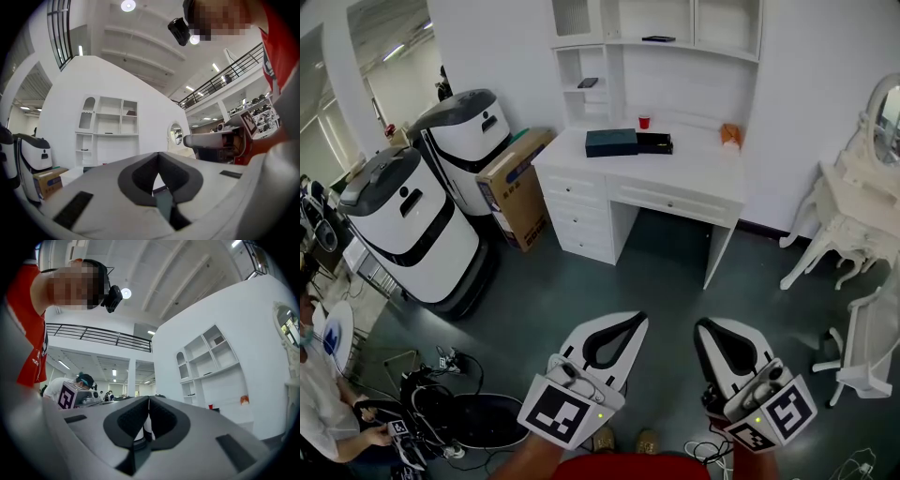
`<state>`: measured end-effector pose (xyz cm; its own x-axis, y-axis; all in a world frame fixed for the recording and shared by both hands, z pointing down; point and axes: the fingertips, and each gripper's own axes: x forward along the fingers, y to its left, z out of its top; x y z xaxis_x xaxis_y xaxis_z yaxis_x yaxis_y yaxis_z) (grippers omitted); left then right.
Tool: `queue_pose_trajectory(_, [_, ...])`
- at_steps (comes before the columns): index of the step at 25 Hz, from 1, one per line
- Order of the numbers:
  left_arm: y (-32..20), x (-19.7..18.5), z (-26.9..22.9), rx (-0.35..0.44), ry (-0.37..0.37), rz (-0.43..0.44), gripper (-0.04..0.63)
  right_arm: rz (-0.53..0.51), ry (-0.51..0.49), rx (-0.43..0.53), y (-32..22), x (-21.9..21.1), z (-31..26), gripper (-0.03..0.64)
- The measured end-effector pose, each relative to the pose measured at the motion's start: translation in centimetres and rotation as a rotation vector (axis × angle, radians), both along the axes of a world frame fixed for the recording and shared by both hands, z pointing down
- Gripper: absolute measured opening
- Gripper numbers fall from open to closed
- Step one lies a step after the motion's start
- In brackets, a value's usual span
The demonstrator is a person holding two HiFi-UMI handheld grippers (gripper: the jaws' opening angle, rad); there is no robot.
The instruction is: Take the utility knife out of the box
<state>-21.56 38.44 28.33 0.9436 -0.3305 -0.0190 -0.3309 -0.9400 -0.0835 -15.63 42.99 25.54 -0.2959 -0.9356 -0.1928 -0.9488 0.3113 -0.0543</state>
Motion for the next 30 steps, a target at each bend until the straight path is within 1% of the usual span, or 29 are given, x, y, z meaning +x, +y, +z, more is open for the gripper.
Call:
queue_pose_trajectory(6, [-0.4,2.1,-0.7,0.017,0.008,-0.011,0.038,-0.014,0.031,0.001,-0.2,2.2,-0.8,0.014])
queue_pose_trajectory(13, [-1.1,4.8,-0.9,0.043,-0.008,-0.038,0.038,-0.052,0.061,0.013,-1.2,4.8,-1.1,0.014])
queue_pose_trajectory(18, [-3.1,6.0,-0.4,0.029,-0.020,-0.066,0.038,-0.070,0.054,0.010,-3.1,6.1,-0.8,0.012])
queue_pose_trajectory(24, [-8.1,7.3,0.2,0.022,-0.013,-0.085,0.038,-0.081,0.060,-0.004,-7.7,7.6,0.0,0.014])
queue_pose_trajectory(30, [-15.9,9.1,0.6,0.021,0.001,-0.084,0.038,-0.060,0.073,-0.011,-15.2,10.2,0.1,0.014])
